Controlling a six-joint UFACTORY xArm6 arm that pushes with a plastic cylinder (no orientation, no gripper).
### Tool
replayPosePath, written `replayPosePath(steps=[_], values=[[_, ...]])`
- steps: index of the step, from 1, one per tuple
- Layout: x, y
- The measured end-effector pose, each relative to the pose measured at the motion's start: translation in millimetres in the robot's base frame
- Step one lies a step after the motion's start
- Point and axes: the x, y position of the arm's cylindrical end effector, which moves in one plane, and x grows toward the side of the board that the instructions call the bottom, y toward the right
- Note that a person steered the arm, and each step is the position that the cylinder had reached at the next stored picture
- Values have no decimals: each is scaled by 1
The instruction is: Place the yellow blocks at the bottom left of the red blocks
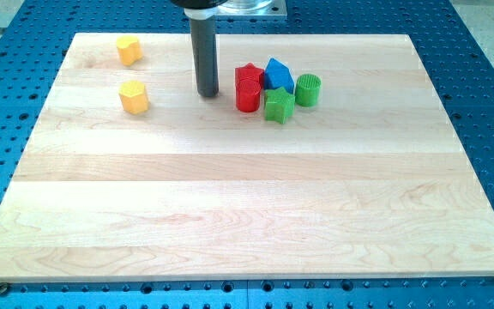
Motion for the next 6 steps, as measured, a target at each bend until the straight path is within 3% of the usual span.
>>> replayPosePath(steps=[1,3,4,5,6], values=[[37,-7],[64,-81],[52,-179],[-14,-226],[-84,-207]])
